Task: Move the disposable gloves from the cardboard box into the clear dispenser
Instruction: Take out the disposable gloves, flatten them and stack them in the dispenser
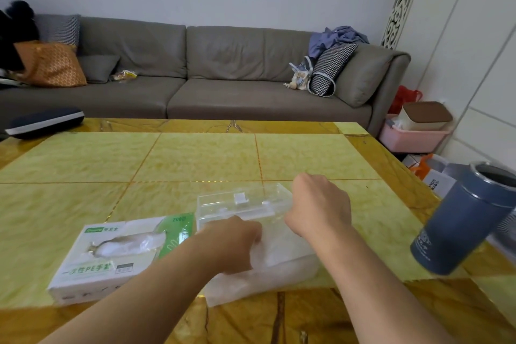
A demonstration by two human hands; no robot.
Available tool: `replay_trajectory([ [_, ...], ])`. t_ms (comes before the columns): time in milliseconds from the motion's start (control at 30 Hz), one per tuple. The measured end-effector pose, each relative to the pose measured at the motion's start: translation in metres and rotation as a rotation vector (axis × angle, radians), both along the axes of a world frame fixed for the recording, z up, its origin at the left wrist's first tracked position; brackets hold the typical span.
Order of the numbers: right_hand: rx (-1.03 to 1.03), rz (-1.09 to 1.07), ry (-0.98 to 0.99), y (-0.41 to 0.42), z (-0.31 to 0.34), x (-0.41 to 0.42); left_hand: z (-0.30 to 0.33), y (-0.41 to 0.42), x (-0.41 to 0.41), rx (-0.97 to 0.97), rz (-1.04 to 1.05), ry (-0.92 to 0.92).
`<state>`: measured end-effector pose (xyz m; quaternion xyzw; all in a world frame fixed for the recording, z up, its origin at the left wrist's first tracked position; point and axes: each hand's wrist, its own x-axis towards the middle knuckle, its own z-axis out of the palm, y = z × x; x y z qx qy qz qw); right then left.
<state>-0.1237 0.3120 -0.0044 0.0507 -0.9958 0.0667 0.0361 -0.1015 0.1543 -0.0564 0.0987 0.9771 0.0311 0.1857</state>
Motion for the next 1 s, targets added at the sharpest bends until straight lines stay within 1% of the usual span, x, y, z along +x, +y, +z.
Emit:
replay_trajectory([
  [67,-0.177,0.064,0.033,-0.008,-0.002,0.006,0.0,0.001,0.002,-0.021,-0.022,0.033],
  [100,-0.311,0.099,-0.005,-0.013,-0.005,0.009,0.0,0.003,0.003,-0.026,-0.035,0.054],
  [133,-0.424,0.121,-0.088,-0.019,-0.009,0.012,0.001,0.004,0.004,-0.036,-0.045,0.071],
  [167,-0.484,0.136,-0.191,-0.023,-0.013,0.013,0.001,0.005,0.005,-0.044,-0.052,0.081],
  [200,-0.481,0.143,-0.292,-0.026,-0.017,0.014,0.001,0.005,0.006,-0.046,-0.057,0.083],
  [267,-0.367,0.132,-0.426,-0.025,-0.025,0.01,0.001,0.004,0.006,-0.027,-0.066,0.071],
  [400,-0.054,0.11,-0.503,-0.023,-0.04,-0.001,-0.001,-0.003,0.002,0.059,-0.018,0.002],
  [467,0.07,0.131,-0.557,-0.026,-0.041,-0.003,0.002,0.0,0.003,0.057,-0.033,0.06],
  [533,0.15,0.162,-0.644,-0.029,-0.04,-0.004,0.006,0.006,0.005,0.105,-0.043,0.162],
  [567,0.184,0.181,-0.678,-0.03,-0.039,-0.004,0.007,0.009,0.006,0.148,-0.016,0.181],
  [633,0.243,0.206,-0.71,-0.031,-0.036,-0.002,0.007,0.014,0.008,0.225,0.061,0.097],
  [667,0.252,0.206,-0.714,-0.031,-0.034,0.0,0.006,0.015,0.009,0.24,0.084,0.013],
  [733,0.217,0.162,-0.704,-0.03,-0.029,0.005,0.003,0.016,0.009,0.197,0.096,-0.145],
  [800,0.16,0.133,-0.687,-0.03,-0.029,0.007,0.005,0.015,0.007,0.16,0.105,-0.254],
  [867,0.136,0.121,-0.705,-0.03,-0.028,0.008,0.01,0.012,0.003,0.163,0.117,-0.371],
  [933,0.118,0.117,-0.699,-0.03,-0.026,0.01,0.015,0.008,0.0,0.141,0.126,-0.423],
  [1000,0.084,0.108,-0.661,-0.03,-0.026,0.012,0.014,0.006,-0.003,0.106,0.135,-0.402],
])
